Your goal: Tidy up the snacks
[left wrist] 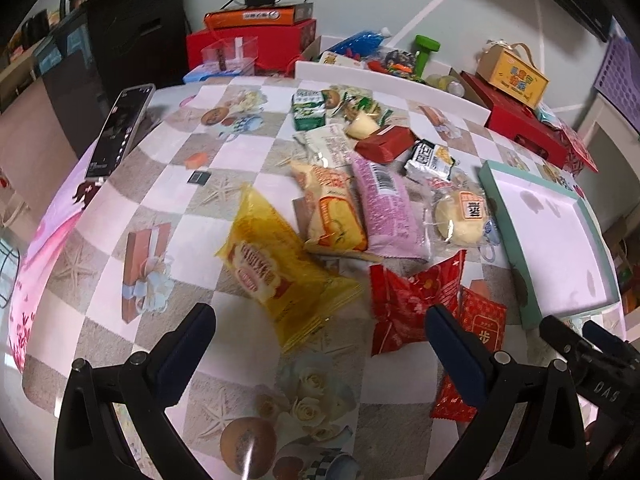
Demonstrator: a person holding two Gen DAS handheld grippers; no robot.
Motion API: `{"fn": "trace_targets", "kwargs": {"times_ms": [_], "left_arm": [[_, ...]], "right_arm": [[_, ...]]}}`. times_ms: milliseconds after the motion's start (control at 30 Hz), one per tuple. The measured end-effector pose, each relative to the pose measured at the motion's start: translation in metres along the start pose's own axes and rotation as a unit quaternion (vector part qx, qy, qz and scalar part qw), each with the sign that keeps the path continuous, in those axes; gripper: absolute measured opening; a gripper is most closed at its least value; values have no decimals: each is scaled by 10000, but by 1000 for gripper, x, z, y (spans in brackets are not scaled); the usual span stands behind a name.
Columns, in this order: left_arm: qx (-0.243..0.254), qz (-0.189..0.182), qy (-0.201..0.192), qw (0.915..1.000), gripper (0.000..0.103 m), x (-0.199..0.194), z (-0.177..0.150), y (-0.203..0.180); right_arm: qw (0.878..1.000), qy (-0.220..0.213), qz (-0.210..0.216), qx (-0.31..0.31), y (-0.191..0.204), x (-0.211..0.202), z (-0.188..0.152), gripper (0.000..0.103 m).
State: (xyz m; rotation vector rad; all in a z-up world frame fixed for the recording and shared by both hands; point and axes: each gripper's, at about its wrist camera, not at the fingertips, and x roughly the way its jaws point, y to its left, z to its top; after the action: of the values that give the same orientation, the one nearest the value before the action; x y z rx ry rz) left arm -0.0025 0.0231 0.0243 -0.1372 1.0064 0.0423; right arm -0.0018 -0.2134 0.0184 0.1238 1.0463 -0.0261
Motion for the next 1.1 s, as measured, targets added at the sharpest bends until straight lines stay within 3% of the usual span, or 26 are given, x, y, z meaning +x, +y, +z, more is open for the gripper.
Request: {"fn": "trace_targets", "kwargs": {"times_ms": [467, 600, 800, 1100], "left_arm": [[-605, 129, 33, 9981, 103, 20, 1, 35], [-896, -87, -1, 9959, 103, 28, 4, 46], [-1014, -112, -261, 9944, 103, 32, 12, 45], [-1216, 161, 208, 9922, 103, 57, 13, 53]], "right_arm": [[9937, 663, 359, -829, 63, 38, -23, 103], [9917, 816, 360, -929, 72, 51, -28, 103], [9919, 781, 163, -993, 76, 56, -30, 103], [9932, 763, -72, -880, 65, 60, -25, 103]]}}
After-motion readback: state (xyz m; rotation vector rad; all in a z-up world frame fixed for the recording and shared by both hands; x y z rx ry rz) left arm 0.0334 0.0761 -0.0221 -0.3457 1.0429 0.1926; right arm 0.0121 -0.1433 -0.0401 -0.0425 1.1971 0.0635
